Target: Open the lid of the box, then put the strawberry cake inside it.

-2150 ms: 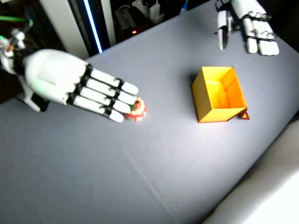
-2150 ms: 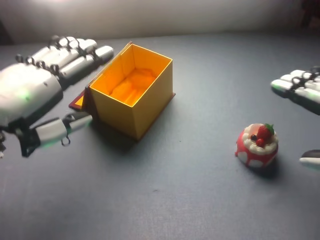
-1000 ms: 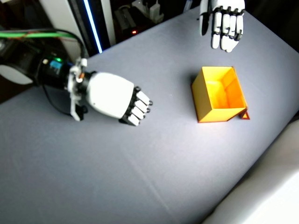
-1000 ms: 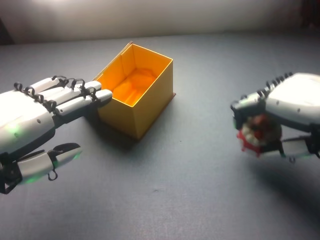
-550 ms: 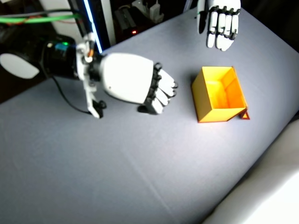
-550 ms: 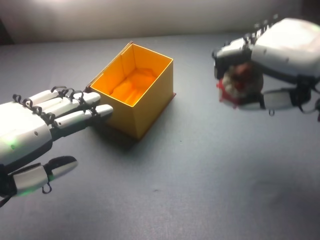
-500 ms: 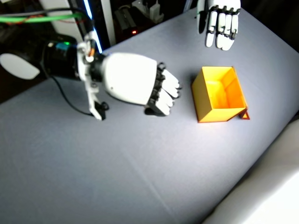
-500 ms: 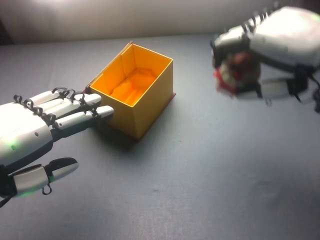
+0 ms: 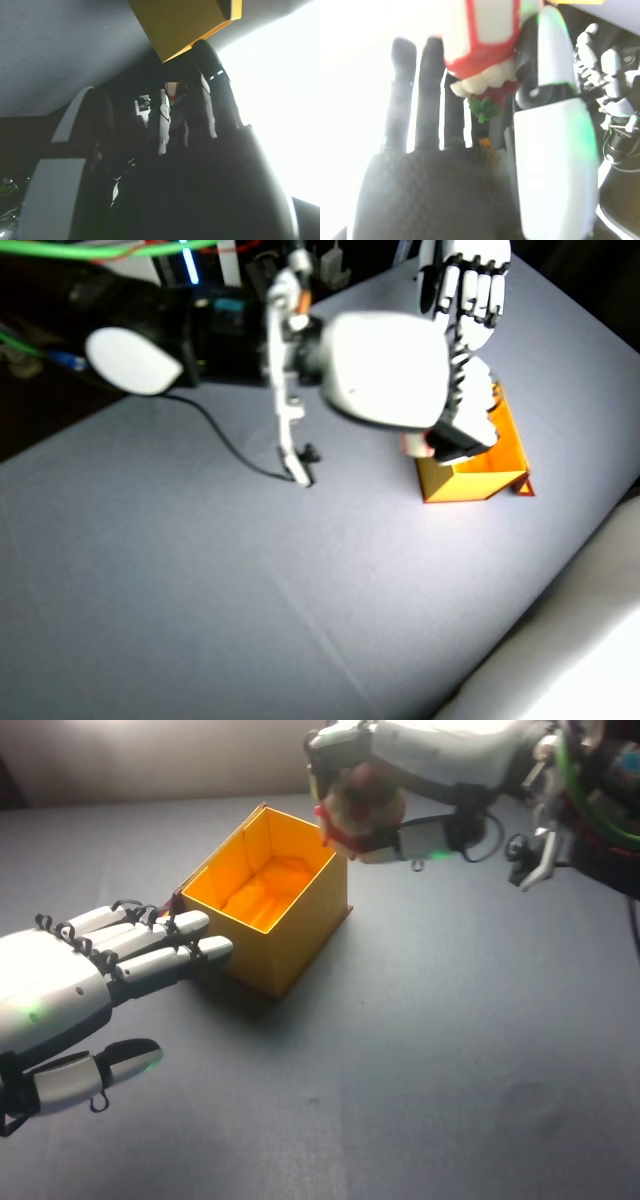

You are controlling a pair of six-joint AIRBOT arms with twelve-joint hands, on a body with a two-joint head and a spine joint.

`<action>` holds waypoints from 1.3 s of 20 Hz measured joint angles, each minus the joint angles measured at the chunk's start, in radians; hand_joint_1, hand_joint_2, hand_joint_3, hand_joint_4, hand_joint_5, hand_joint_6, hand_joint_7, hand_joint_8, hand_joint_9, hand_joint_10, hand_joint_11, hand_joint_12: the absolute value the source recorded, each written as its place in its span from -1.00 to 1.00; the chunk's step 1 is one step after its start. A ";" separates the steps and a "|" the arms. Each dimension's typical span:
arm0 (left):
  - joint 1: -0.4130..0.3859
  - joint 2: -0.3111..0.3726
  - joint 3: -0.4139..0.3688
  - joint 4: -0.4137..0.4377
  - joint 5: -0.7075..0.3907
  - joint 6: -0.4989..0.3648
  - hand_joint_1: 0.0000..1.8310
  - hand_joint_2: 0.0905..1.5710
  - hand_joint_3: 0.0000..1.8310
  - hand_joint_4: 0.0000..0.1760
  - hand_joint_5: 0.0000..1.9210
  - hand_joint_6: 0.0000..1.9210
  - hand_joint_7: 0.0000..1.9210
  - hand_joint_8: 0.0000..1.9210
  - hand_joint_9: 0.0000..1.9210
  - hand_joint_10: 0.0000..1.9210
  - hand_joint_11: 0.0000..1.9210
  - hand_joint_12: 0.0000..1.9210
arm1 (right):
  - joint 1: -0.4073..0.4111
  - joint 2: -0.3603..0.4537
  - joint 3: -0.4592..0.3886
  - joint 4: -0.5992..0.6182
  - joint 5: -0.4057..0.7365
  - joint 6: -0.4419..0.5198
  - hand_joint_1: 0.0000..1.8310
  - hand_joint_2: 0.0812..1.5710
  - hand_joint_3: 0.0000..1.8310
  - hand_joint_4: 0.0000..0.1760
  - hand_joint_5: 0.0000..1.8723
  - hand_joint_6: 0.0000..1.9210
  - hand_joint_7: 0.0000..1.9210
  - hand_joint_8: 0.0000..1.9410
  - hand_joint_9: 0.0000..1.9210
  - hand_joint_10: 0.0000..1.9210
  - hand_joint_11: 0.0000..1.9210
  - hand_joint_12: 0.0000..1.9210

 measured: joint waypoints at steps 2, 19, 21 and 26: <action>0.000 -0.013 0.017 0.015 0.012 -0.012 -0.29 0.84 -1.00 -0.22 -0.90 -1.00 -0.98 -1.00 -0.88 -0.99 -1.00 0.01 | 0.003 -0.045 0.035 0.004 -0.014 0.001 0.46 0.56 -1.00 -1.00 -0.33 0.35 -0.21 0.42 -0.25 0.64 -0.41 0.80; -0.050 -0.053 0.058 0.090 0.081 -0.061 -0.52 0.90 -1.00 -0.34 -0.82 -0.99 -0.99 -1.00 -0.88 -0.98 -1.00 0.24 | 0.052 -0.222 0.186 0.016 -0.167 0.005 0.45 0.61 -1.00 -1.00 -0.52 0.61 -0.26 0.44 -0.23 0.63 -0.68 0.65; -0.050 -0.053 0.058 0.090 0.082 -0.061 -0.47 0.90 -1.00 -0.32 -0.83 -1.00 -1.00 -1.00 -0.91 -0.99 -1.00 0.16 | 0.052 -0.222 0.187 0.016 -0.172 0.005 0.10 0.51 -1.00 -1.00 -0.69 -0.71 -0.63 -0.76 -0.65 -0.40 -0.96 0.62; -0.053 -0.061 0.061 0.090 0.081 -0.064 -0.40 0.89 -1.00 -0.46 -0.82 -1.00 -0.98 -1.00 -0.91 -0.99 -1.00 0.06 | 0.052 -0.222 0.182 0.008 -0.179 0.004 -0.04 0.49 -1.00 -1.00 -0.84 -1.00 -0.89 -1.00 -0.85 -0.98 -1.00 0.23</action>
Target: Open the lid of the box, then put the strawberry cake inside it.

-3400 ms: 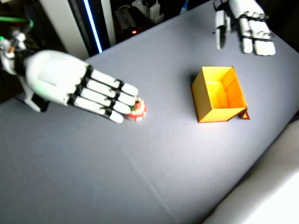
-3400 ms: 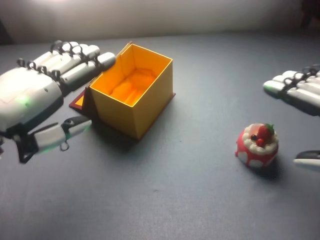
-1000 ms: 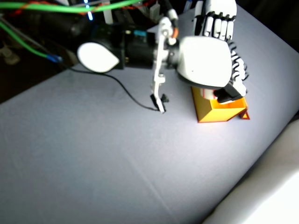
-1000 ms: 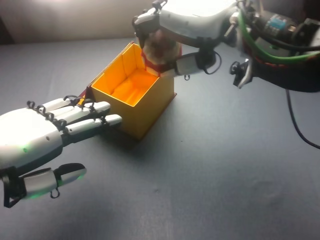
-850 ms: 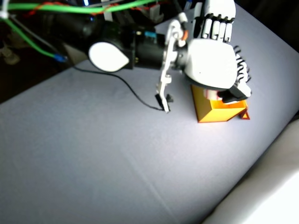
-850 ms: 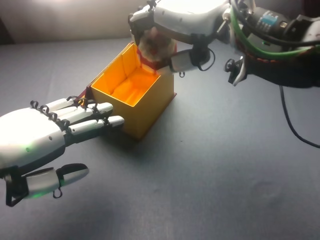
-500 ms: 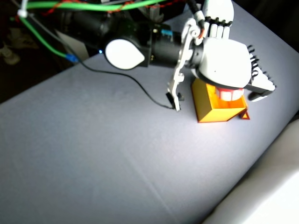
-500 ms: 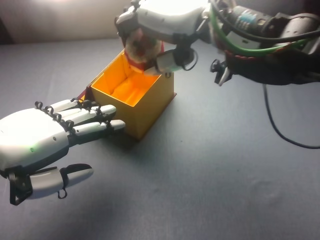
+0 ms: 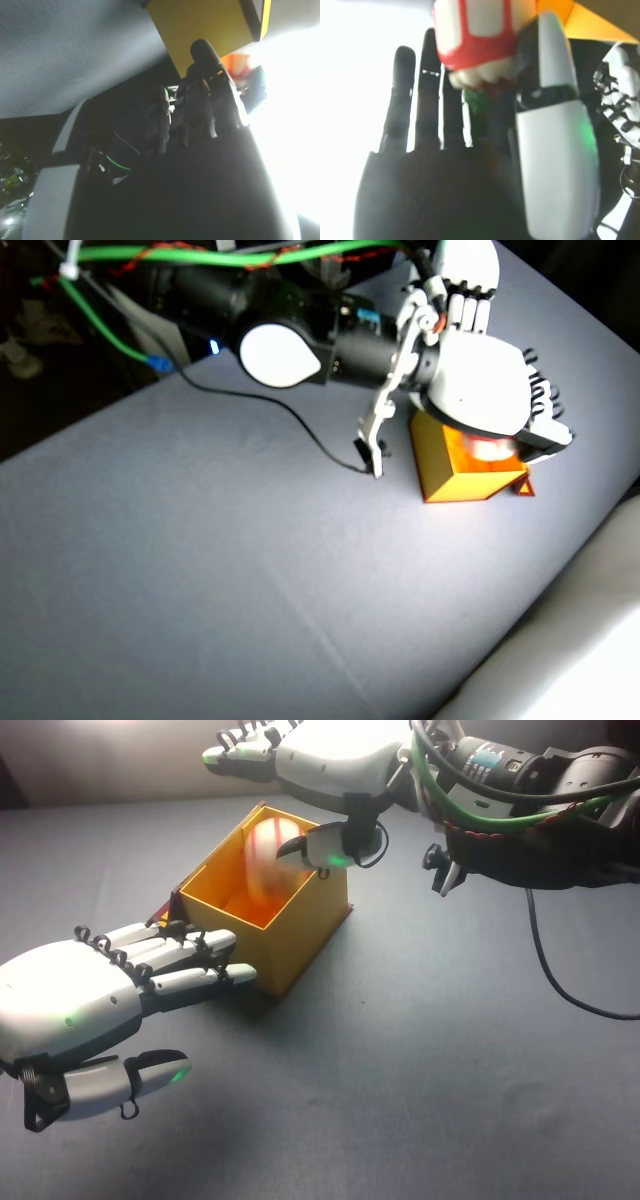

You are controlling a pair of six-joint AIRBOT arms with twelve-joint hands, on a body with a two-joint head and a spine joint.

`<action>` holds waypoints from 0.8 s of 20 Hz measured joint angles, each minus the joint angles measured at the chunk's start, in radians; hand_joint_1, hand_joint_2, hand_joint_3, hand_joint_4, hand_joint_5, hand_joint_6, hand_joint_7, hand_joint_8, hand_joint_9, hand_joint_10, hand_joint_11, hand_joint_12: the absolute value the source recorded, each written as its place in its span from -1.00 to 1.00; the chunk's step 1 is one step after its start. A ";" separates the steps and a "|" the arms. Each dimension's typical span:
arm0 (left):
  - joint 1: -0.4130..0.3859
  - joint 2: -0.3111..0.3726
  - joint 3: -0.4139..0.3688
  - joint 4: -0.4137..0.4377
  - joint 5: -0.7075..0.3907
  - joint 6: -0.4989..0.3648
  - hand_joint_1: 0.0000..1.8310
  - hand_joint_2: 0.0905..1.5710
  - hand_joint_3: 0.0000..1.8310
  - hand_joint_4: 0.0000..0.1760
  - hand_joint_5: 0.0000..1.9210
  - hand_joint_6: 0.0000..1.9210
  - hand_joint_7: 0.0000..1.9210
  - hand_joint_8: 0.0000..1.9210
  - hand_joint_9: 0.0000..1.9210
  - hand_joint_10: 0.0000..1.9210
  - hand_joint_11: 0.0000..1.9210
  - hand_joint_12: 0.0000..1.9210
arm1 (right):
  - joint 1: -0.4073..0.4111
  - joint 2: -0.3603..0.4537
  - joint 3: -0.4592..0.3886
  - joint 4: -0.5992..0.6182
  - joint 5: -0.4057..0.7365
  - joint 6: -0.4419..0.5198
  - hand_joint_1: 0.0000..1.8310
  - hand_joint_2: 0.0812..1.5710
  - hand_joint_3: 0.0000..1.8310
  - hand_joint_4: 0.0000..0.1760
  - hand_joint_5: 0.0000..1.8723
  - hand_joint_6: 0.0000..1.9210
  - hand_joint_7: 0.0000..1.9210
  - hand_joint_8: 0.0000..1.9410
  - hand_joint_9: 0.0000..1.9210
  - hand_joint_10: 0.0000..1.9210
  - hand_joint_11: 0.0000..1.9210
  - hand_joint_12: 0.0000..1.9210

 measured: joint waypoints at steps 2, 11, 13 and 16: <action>0.000 0.000 0.000 0.000 0.000 0.000 -0.36 0.87 -1.00 -0.55 -0.80 -0.99 -0.96 -0.99 -0.88 -0.98 -1.00 0.09 | 0.000 0.001 -0.011 -0.019 -0.003 0.000 -0.02 0.50 -1.00 -1.00 -0.87 -1.00 -0.94 -1.00 -0.81 -0.97 -1.00 0.36; 0.000 0.002 -0.008 -0.016 -0.010 -0.001 -0.32 0.86 -1.00 -0.53 -0.80 -0.99 -0.94 -1.00 -0.87 -0.98 -1.00 0.15 | 0.000 0.181 -0.161 -0.037 0.028 0.000 -0.47 0.59 -1.00 -0.61 -0.97 -1.00 -1.00 -1.00 -0.98 -0.98 -1.00 0.05; 0.000 0.005 -0.014 -0.029 -0.018 0.000 -0.30 0.86 -1.00 -0.55 -0.80 -0.99 -0.94 -1.00 -0.87 -0.98 -1.00 0.13 | 0.000 0.233 -0.212 -0.036 0.056 0.000 -0.56 0.59 -1.00 -0.78 -1.00 -1.00 -1.00 -1.00 -1.00 -1.00 -1.00 -0.34; 0.019 0.021 -0.032 -0.051 -0.055 0.018 -0.31 0.85 -1.00 -0.70 -0.77 -0.99 -0.92 -1.00 -0.85 -0.98 -1.00 0.14 | -0.037 0.325 -0.314 -0.063 0.164 0.001 -0.55 0.60 -1.00 -0.29 -1.00 -1.00 -1.00 -1.00 -0.95 -0.97 -1.00 0.40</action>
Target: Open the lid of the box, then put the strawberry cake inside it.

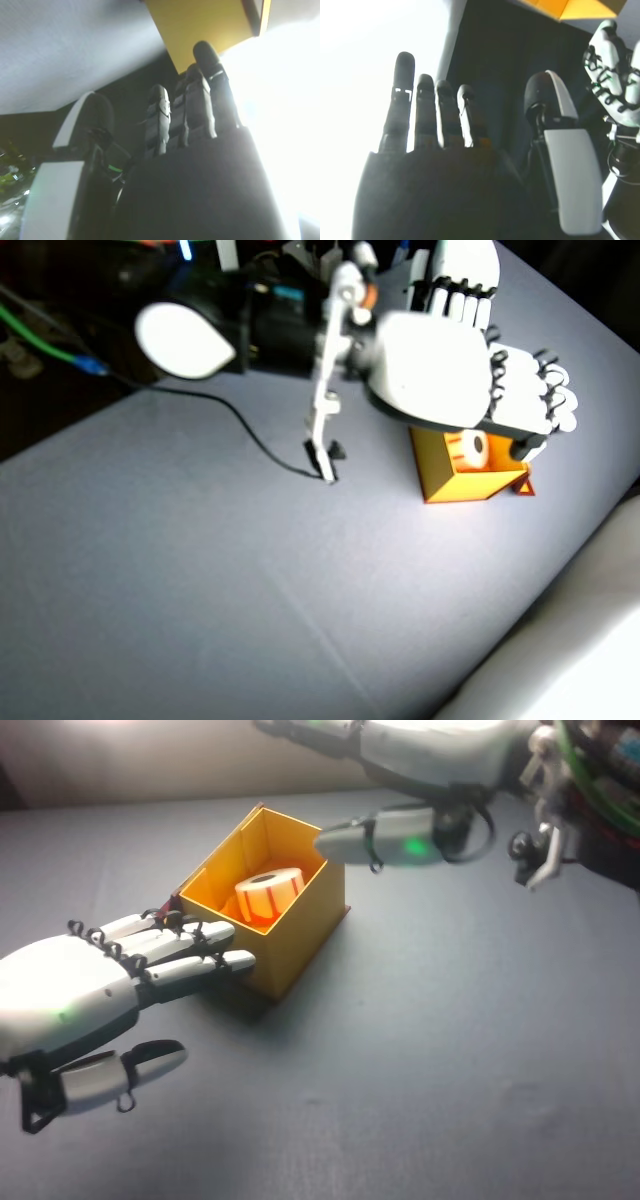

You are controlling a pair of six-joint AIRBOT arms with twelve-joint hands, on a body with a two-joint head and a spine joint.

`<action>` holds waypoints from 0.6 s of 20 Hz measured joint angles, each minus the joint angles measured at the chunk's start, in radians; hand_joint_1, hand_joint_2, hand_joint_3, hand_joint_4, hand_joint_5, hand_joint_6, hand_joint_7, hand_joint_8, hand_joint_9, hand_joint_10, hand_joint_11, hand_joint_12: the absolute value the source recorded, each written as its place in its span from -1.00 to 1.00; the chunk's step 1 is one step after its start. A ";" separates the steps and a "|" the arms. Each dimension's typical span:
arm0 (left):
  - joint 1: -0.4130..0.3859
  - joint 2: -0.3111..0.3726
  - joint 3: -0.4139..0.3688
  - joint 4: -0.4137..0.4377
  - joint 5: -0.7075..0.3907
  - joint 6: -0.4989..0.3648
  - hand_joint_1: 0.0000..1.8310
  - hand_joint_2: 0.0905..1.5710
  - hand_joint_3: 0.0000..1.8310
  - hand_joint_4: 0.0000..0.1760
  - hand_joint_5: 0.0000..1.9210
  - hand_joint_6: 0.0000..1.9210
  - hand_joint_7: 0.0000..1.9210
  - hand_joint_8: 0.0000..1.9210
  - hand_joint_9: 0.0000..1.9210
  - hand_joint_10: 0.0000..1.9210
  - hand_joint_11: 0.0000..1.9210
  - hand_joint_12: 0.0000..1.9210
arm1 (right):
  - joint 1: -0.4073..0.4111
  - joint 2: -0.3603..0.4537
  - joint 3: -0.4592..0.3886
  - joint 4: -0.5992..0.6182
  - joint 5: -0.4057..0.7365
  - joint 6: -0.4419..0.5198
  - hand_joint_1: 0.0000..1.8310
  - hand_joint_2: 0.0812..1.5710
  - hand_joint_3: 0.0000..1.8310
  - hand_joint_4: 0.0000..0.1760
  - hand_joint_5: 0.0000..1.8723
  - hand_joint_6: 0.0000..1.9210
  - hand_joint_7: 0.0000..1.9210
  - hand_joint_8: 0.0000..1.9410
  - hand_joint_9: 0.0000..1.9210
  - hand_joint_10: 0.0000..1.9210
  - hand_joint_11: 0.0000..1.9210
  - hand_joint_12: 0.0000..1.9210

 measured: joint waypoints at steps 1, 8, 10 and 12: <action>0.011 0.006 -0.002 -0.012 -0.009 0.007 -0.33 0.85 -1.00 -0.51 -0.78 -0.99 -0.93 -1.00 -0.87 -0.99 -1.00 0.08 | -0.017 0.027 -0.023 -0.005 0.026 0.002 -0.57 0.63 -1.00 -0.63 -1.00 -1.00 -1.00 -1.00 -0.94 -0.97 -1.00 0.51; 0.046 0.034 -0.024 -0.126 -0.130 0.075 -0.34 0.84 -1.00 -0.79 -0.92 -1.00 -0.98 -1.00 -0.97 -1.00 -1.00 -0.44 | -0.319 0.271 -0.185 0.117 0.319 0.024 -0.73 0.68 -1.00 -0.36 -1.00 -1.00 -1.00 -1.00 -1.00 -1.00 -1.00 -1.00; 0.050 0.035 -0.024 -0.144 -0.159 0.080 -0.46 0.83 -1.00 -0.55 -0.99 -1.00 -1.00 -1.00 -1.00 -1.00 -1.00 -0.70 | -0.404 0.323 -0.225 0.146 0.430 0.026 -0.74 0.67 -1.00 -0.27 -1.00 -1.00 -1.00 -1.00 -1.00 -1.00 -1.00 -1.00; 0.063 0.044 -0.031 -0.179 -0.190 0.090 -0.63 0.80 -1.00 -0.51 -1.00 -1.00 -1.00 -1.00 -1.00 -1.00 -1.00 -0.83 | -0.480 0.360 -0.257 0.177 0.508 0.026 -0.75 0.72 -0.99 0.43 -1.00 -1.00 -1.00 -1.00 -1.00 -1.00 -1.00 -1.00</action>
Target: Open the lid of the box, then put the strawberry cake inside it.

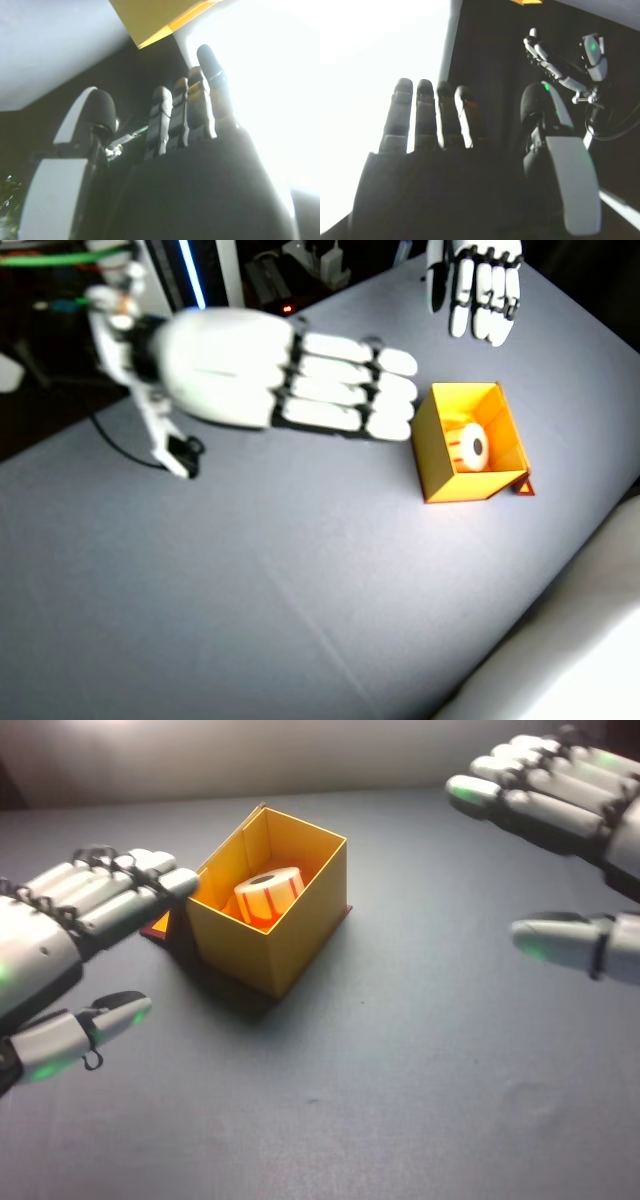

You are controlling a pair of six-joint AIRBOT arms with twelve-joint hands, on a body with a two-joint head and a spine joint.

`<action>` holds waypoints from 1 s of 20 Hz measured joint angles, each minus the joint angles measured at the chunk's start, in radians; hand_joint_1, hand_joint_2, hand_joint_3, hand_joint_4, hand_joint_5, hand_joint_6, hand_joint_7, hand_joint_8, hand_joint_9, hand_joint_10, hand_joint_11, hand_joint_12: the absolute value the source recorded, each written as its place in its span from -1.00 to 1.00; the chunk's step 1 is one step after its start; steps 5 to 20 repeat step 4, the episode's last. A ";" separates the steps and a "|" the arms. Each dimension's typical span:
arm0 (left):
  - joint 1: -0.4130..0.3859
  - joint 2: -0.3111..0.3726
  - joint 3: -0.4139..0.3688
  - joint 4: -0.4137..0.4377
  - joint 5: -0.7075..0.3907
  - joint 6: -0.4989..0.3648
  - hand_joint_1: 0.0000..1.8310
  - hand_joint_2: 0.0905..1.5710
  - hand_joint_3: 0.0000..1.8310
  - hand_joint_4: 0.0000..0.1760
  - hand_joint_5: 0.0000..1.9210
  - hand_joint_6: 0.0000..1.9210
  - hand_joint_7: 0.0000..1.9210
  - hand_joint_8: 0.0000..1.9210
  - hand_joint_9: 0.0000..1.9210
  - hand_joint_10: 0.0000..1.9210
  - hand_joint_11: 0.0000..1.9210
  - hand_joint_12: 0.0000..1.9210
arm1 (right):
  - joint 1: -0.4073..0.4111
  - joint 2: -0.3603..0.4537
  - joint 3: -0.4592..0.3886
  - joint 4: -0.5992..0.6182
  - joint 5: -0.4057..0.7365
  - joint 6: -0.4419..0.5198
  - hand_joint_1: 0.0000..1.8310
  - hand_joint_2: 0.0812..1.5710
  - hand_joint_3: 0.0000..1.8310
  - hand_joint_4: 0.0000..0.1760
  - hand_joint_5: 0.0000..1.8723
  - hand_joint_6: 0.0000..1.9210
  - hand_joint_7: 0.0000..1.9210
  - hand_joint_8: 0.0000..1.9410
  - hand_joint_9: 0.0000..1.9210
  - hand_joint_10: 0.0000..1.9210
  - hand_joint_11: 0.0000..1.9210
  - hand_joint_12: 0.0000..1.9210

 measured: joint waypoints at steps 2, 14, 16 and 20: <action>0.011 0.000 -0.001 -0.019 -0.041 0.011 -0.80 0.78 -1.00 -0.25 -1.00 -1.00 -1.00 -1.00 -1.00 -1.00 -1.00 -0.99 | -0.075 0.038 -0.027 0.038 0.085 -0.005 -0.81 0.72 -1.00 -0.65 -1.00 -1.00 -1.00 -1.00 -1.00 -1.00 -1.00 -1.00; 0.011 0.000 -0.002 -0.019 -0.062 0.013 -0.93 0.76 -1.00 -0.33 -1.00 -1.00 -1.00 -1.00 -1.00 -1.00 -1.00 -1.00 | -0.134 0.058 -0.051 0.093 0.152 -0.026 -0.82 0.72 -1.00 -1.00 -1.00 -1.00 -1.00 -1.00 -1.00 -1.00 -1.00 -1.00; 0.011 0.000 -0.002 -0.019 -0.062 0.013 -0.93 0.76 -1.00 -0.33 -1.00 -1.00 -1.00 -1.00 -1.00 -1.00 -1.00 -1.00 | -0.134 0.058 -0.051 0.093 0.152 -0.026 -0.82 0.72 -1.00 -1.00 -1.00 -1.00 -1.00 -1.00 -1.00 -1.00 -1.00 -1.00; 0.011 0.000 -0.002 -0.019 -0.062 0.013 -0.93 0.76 -1.00 -0.33 -1.00 -1.00 -1.00 -1.00 -1.00 -1.00 -1.00 -1.00 | -0.134 0.058 -0.051 0.093 0.152 -0.026 -0.82 0.72 -1.00 -1.00 -1.00 -1.00 -1.00 -1.00 -1.00 -1.00 -1.00 -1.00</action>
